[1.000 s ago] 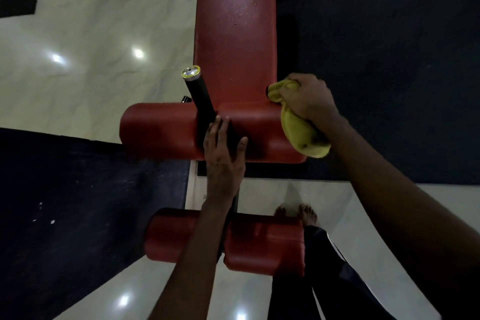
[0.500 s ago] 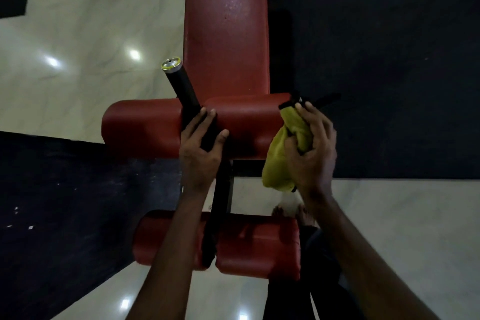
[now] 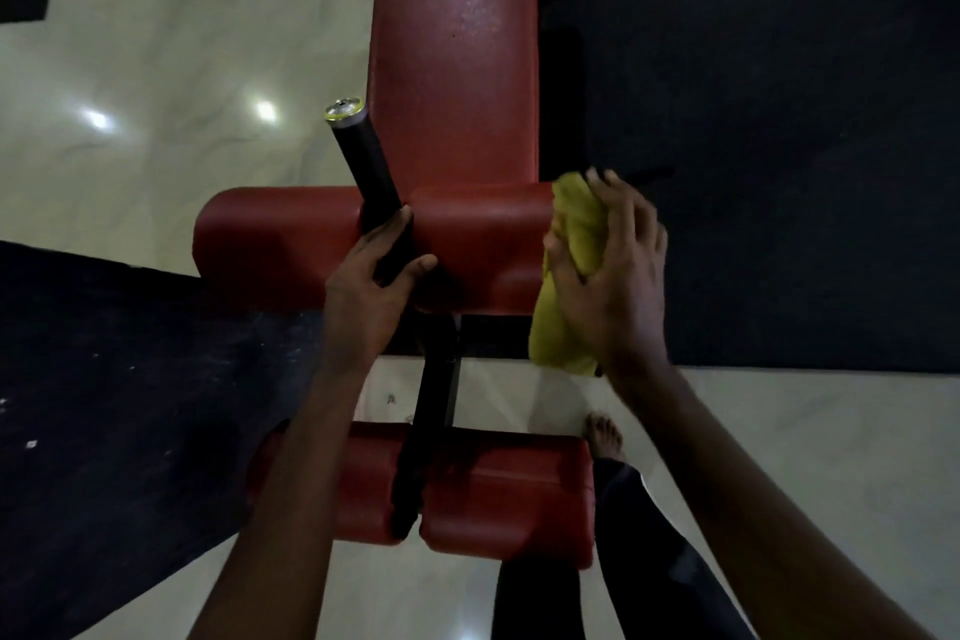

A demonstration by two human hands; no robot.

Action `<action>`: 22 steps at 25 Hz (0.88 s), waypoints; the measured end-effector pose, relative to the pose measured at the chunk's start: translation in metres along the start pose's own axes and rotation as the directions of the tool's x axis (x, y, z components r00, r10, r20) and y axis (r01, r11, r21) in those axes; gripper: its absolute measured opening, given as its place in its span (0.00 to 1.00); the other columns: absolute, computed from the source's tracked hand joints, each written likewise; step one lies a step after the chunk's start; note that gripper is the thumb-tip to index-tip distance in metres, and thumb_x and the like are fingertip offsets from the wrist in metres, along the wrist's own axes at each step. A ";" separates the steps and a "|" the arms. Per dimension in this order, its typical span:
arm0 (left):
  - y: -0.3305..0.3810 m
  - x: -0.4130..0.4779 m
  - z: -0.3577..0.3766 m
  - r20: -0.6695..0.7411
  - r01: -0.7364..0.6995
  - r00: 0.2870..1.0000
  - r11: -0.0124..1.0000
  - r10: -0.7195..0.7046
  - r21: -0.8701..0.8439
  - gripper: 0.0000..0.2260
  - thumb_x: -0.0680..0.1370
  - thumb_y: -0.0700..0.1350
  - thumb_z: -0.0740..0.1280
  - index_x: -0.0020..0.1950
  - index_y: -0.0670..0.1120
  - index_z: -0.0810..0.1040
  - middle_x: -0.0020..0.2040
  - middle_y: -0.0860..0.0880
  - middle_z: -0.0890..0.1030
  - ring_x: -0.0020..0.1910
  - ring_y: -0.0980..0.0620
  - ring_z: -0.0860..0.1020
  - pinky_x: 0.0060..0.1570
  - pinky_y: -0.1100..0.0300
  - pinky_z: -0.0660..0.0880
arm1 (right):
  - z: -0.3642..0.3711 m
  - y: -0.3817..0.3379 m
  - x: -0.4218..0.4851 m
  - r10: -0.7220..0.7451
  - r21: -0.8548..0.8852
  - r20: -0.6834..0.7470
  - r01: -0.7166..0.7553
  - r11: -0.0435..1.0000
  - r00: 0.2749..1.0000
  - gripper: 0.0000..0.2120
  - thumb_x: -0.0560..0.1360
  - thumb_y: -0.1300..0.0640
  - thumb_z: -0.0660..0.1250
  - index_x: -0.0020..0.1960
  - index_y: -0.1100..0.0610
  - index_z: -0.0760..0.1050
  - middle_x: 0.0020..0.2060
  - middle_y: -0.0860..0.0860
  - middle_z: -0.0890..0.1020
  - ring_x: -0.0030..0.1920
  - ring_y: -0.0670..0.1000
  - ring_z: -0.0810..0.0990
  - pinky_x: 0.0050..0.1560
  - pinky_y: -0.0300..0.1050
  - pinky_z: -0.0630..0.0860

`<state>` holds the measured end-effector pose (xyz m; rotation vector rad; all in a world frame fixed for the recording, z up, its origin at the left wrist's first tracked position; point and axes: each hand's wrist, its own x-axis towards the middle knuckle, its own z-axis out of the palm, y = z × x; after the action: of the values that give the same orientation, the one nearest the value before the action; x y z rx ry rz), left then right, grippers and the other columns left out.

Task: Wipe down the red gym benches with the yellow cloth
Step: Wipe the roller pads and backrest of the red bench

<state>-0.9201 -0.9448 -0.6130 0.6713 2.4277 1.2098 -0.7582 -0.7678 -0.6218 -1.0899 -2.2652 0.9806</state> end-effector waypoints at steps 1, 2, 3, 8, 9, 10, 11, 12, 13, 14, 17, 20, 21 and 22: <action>0.003 0.005 -0.007 0.037 -0.005 0.999 0.998 0.003 0.055 0.26 0.74 0.47 0.76 0.72 0.51 0.76 0.69 0.52 0.77 0.67 0.58 0.76 0.69 0.53 0.73 | 0.003 0.003 -0.024 -0.018 -0.036 -0.058 0.016 0.999 0.998 0.29 0.78 0.49 0.70 0.75 0.53 0.66 0.72 0.52 0.68 0.71 0.54 0.66 0.72 0.58 0.66; 0.005 0.011 -0.014 0.064 -0.013 0.998 0.992 0.005 0.125 0.27 0.72 0.48 0.77 0.71 0.51 0.77 0.68 0.51 0.79 0.65 0.58 0.77 0.68 0.54 0.74 | 0.007 0.006 -0.043 -0.047 -0.076 -0.122 0.038 0.996 0.991 0.28 0.78 0.51 0.70 0.74 0.56 0.67 0.71 0.56 0.69 0.70 0.55 0.67 0.73 0.55 0.64; 0.008 0.018 -0.018 0.079 -0.025 0.997 0.983 0.011 0.183 0.27 0.71 0.48 0.79 0.69 0.50 0.79 0.66 0.50 0.80 0.63 0.58 0.79 0.67 0.56 0.74 | 0.013 0.006 -0.056 -0.057 -0.097 -0.184 0.039 0.994 0.981 0.26 0.78 0.52 0.70 0.73 0.58 0.69 0.69 0.58 0.70 0.69 0.57 0.68 0.74 0.50 0.61; 0.002 0.021 -0.029 0.149 -0.167 0.980 0.957 0.134 0.238 0.27 0.71 0.51 0.78 0.68 0.49 0.79 0.64 0.53 0.80 0.60 0.60 0.79 0.61 0.74 0.72 | 0.062 -0.015 -0.081 -0.088 -0.196 -0.302 0.029 0.980 0.949 0.20 0.78 0.58 0.66 0.70 0.57 0.75 0.67 0.57 0.75 0.68 0.56 0.70 0.70 0.52 0.64; -0.001 0.021 -0.033 0.179 -0.169 0.975 0.964 0.133 0.205 0.26 0.72 0.50 0.77 0.69 0.49 0.78 0.65 0.54 0.79 0.61 0.61 0.78 0.57 0.77 0.72 | 0.075 -0.019 -0.088 -0.137 -0.250 -0.203 0.084 0.965 0.970 0.22 0.78 0.59 0.63 0.72 0.55 0.74 0.68 0.55 0.75 0.70 0.54 0.70 0.71 0.54 0.63; -0.004 0.022 -0.038 0.213 -0.157 0.970 0.972 0.118 0.174 0.25 0.73 0.49 0.76 0.69 0.50 0.78 0.65 0.56 0.77 0.61 0.63 0.77 0.54 0.79 0.71 | 0.087 -0.022 -0.095 -0.146 -0.279 -0.070 0.121 0.953 0.987 0.25 0.78 0.59 0.60 0.75 0.52 0.71 0.71 0.52 0.72 0.72 0.54 0.69 0.72 0.55 0.61; -0.006 0.025 -0.042 0.248 -0.150 0.963 0.976 0.107 0.160 0.25 0.74 0.47 0.76 0.70 0.51 0.77 0.65 0.57 0.77 0.61 0.64 0.76 0.55 0.80 0.70 | 0.100 -0.025 -0.101 -0.129 -0.300 0.047 0.137 0.944 0.991 0.27 0.78 0.57 0.57 0.78 0.50 0.66 0.74 0.50 0.69 0.74 0.55 0.67 0.74 0.54 0.57; -0.008 0.028 -0.045 0.283 -0.155 0.953 0.975 0.105 0.160 0.25 0.74 0.46 0.76 0.70 0.52 0.77 0.66 0.57 0.76 0.62 0.65 0.75 0.58 0.80 0.68 | 0.111 -0.027 -0.104 -0.113 -0.319 0.127 0.148 0.936 0.985 0.29 0.78 0.56 0.55 0.80 0.48 0.62 0.76 0.48 0.66 0.75 0.55 0.65 0.75 0.54 0.54; -0.009 0.031 -0.046 0.312 -0.161 0.944 0.974 0.105 0.158 0.26 0.74 0.45 0.76 0.71 0.52 0.76 0.66 0.58 0.75 0.62 0.67 0.74 0.60 0.80 0.66 | 0.119 -0.029 -0.106 -0.114 -0.337 0.182 0.171 0.926 0.977 0.30 0.79 0.55 0.54 0.81 0.47 0.58 0.77 0.47 0.64 0.76 0.56 0.64 0.75 0.55 0.54; -0.010 0.032 -0.046 0.328 -0.155 0.940 0.977 0.100 0.147 0.26 0.74 0.43 0.76 0.71 0.51 0.76 0.66 0.59 0.74 0.61 0.69 0.73 0.60 0.81 0.65 | 0.123 -0.030 -0.107 -0.143 -0.337 0.226 0.215 0.917 0.963 0.30 0.79 0.55 0.55 0.81 0.47 0.58 0.77 0.46 0.63 0.76 0.55 0.63 0.74 0.57 0.57; -0.012 0.030 -0.045 0.322 -0.127 0.943 0.986 0.087 0.105 0.26 0.74 0.43 0.76 0.71 0.52 0.76 0.64 0.61 0.74 0.60 0.71 0.73 0.60 0.81 0.65 | 0.101 -0.023 -0.112 -0.297 -0.323 0.228 0.360 0.875 0.927 0.32 0.71 0.60 0.61 0.76 0.49 0.69 0.71 0.46 0.65 0.67 0.57 0.65 0.62 0.59 0.72; -0.016 0.028 -0.043 0.296 -0.146 0.949 0.984 0.109 0.105 0.26 0.74 0.44 0.77 0.71 0.52 0.76 0.67 0.58 0.75 0.65 0.64 0.75 0.65 0.75 0.66 | 0.059 -0.002 -0.110 -0.236 -0.361 0.102 0.257 0.896 0.966 0.34 0.66 0.64 0.65 0.71 0.48 0.74 0.68 0.46 0.67 0.64 0.57 0.66 0.58 0.59 0.73; -0.016 0.028 -0.042 0.288 -0.153 0.951 0.982 0.117 0.107 0.26 0.74 0.44 0.76 0.71 0.52 0.76 0.68 0.56 0.76 0.66 0.62 0.75 0.66 0.75 0.65 | 0.045 0.003 -0.108 -0.201 -0.368 0.049 0.204 0.907 0.978 0.32 0.67 0.64 0.65 0.70 0.48 0.74 0.67 0.47 0.68 0.64 0.57 0.67 0.59 0.60 0.72; -0.017 0.027 -0.041 0.280 -0.161 0.952 0.981 0.126 0.109 0.26 0.74 0.44 0.76 0.71 0.51 0.76 0.69 0.54 0.76 0.67 0.60 0.74 0.67 0.74 0.65 | 0.032 0.007 -0.102 -0.181 -0.370 -0.004 0.167 0.914 0.983 0.30 0.69 0.64 0.64 0.70 0.49 0.74 0.67 0.49 0.68 0.64 0.58 0.68 0.60 0.60 0.71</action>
<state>-0.9673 -0.9654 -0.6055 0.9995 2.2711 0.9418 -0.7148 -0.8601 -0.6564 -1.0136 -2.5272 0.4678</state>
